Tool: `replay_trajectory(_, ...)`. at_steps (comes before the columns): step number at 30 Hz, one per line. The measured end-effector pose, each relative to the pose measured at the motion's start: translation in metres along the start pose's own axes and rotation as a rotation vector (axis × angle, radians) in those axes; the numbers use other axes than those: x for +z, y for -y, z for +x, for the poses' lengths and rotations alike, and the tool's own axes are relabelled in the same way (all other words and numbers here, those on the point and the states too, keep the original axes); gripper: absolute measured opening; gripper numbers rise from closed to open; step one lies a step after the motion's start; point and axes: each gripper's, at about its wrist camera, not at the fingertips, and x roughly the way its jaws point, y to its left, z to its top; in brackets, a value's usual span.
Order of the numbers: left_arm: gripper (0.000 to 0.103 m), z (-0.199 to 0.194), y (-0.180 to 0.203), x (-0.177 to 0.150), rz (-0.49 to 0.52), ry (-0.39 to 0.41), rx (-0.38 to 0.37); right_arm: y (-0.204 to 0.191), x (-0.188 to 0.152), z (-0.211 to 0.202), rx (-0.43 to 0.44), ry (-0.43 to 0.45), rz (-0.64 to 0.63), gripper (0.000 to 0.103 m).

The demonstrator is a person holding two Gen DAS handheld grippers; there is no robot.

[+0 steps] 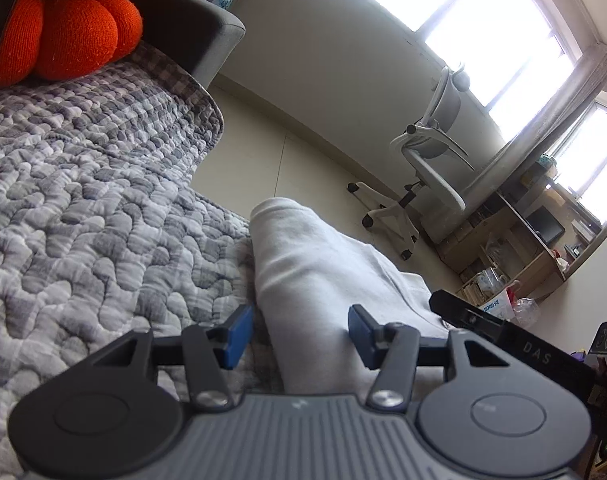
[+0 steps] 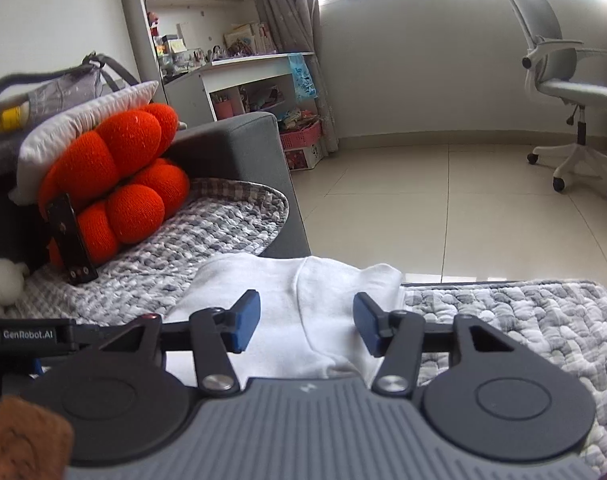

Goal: Fold clothes
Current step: 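Grasp the folded shirt bundle with both grippers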

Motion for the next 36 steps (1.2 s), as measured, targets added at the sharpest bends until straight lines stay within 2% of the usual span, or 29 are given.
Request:
replay_trajectory(6,0.057,0.003,-0.013,0.001,-0.13,-0.096,-0.062,0.023,-0.002,-0.017,0.001,-0.068,0.175,0.058)
replay_trajectory(13,0.057,0.018,-0.021,-0.003,-0.234,-0.151,-0.121,0.053,-0.013,-0.018,0.103,-0.16,0.441,0.058)
replay_trajectory(16,0.057,0.025,-0.025,-0.005,-0.274,-0.166,-0.149,0.062,-0.018,-0.022,0.149,-0.177,0.509,0.058)
replay_trajectory(24,0.058,0.024,-0.014,-0.003,-0.211,-0.123,-0.147,0.069,-0.019,-0.023,0.189,-0.169,0.547,0.058)
replay_trajectory(27,0.058,0.023,-0.009,-0.002,-0.184,-0.105,-0.144,0.07,-0.023,-0.013,0.197,-0.158,0.568,0.052)
replay_trajectory(31,0.043,0.021,-0.003,-0.001,-0.147,-0.082,-0.141,0.066,-0.028,-0.016,0.181,-0.123,0.57,0.045)
replay_trajectory(36,0.039,0.02,0.005,0.0,-0.101,-0.052,-0.136,0.053,-0.022,-0.028,0.169,-0.12,0.546,0.041)
